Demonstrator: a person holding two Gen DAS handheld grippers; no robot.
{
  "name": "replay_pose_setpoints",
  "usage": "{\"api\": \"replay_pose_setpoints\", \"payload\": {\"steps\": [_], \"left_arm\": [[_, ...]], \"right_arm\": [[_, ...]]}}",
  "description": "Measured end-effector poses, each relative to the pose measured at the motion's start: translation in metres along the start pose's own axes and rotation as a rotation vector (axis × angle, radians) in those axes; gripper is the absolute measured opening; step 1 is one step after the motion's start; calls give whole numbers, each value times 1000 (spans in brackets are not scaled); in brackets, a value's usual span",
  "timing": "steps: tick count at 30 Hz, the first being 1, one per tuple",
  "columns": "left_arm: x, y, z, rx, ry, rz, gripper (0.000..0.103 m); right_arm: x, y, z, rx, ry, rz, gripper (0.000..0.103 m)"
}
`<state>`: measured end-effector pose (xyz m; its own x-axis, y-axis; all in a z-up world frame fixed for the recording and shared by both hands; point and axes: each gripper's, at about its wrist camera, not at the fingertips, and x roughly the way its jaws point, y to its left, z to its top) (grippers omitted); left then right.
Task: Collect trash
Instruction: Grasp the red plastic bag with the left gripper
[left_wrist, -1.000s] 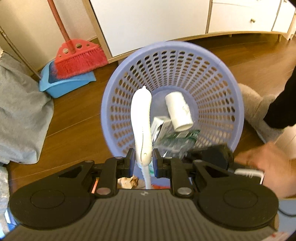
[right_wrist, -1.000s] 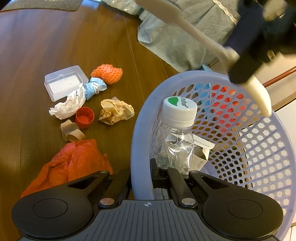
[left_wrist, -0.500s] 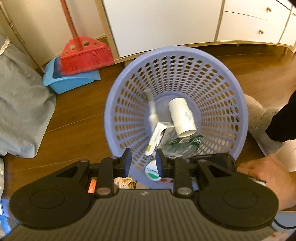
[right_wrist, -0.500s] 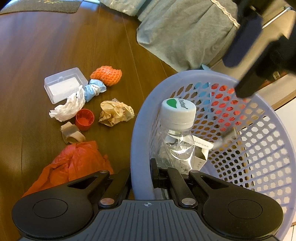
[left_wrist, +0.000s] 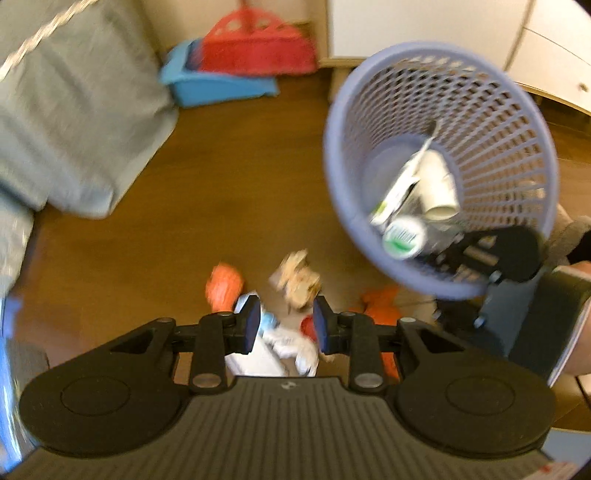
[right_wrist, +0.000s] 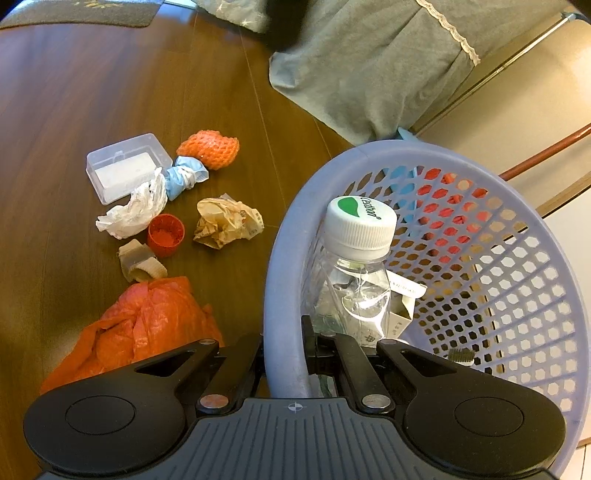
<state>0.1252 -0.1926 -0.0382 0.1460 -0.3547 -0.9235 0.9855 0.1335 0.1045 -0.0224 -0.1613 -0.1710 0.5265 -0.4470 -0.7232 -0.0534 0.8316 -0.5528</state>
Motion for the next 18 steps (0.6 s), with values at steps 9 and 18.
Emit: {"api": "replay_pose_setpoints", "payload": {"steps": [9, 18], "left_arm": [[20, 35, -50, -160, 89, -10, 29], [34, 47, -81, -234, 129, -9, 34]], "right_arm": [[-2, 6, -7, -36, -9, -6, 0], [0, 3, -15, -41, -4, -19, 0]]}}
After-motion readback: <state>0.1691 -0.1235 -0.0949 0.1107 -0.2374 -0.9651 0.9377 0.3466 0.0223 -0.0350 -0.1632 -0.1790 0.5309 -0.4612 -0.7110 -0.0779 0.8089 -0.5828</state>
